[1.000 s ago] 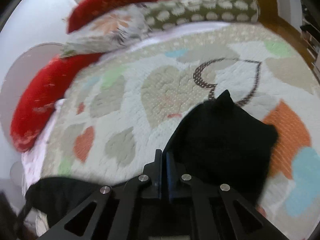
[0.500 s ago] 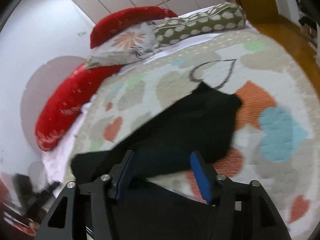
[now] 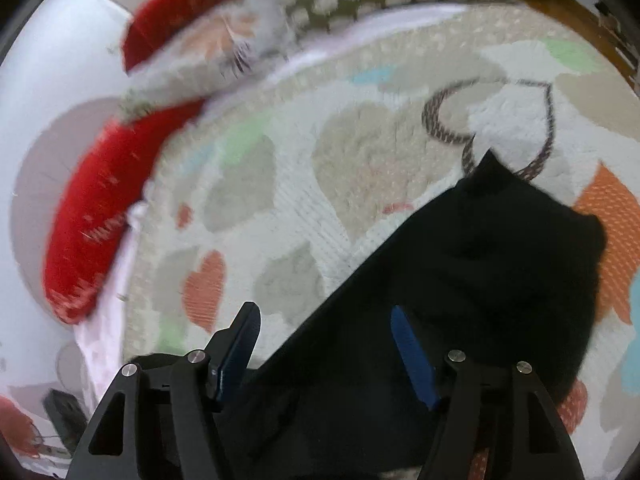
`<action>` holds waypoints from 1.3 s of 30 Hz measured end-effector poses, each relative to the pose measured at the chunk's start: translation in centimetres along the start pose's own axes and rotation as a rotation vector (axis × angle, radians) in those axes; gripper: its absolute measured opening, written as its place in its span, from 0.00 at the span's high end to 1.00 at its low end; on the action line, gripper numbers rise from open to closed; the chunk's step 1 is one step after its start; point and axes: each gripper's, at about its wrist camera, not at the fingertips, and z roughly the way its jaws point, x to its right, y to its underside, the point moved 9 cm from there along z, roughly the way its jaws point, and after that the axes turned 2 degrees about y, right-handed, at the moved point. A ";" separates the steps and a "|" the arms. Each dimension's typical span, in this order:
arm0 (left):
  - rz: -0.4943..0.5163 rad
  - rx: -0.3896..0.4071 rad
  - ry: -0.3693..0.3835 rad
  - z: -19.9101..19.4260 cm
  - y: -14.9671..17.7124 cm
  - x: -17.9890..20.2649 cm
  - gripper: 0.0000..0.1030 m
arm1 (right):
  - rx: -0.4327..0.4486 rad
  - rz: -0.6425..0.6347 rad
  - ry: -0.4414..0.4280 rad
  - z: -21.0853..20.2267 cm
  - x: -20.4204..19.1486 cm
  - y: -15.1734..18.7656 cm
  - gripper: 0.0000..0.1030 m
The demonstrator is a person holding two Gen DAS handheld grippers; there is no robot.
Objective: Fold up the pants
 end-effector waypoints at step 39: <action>0.348 0.093 0.217 -8.0 14.7 4.8 0.64 | 0.118 -0.367 -0.254 -10.5 -6.5 19.2 0.50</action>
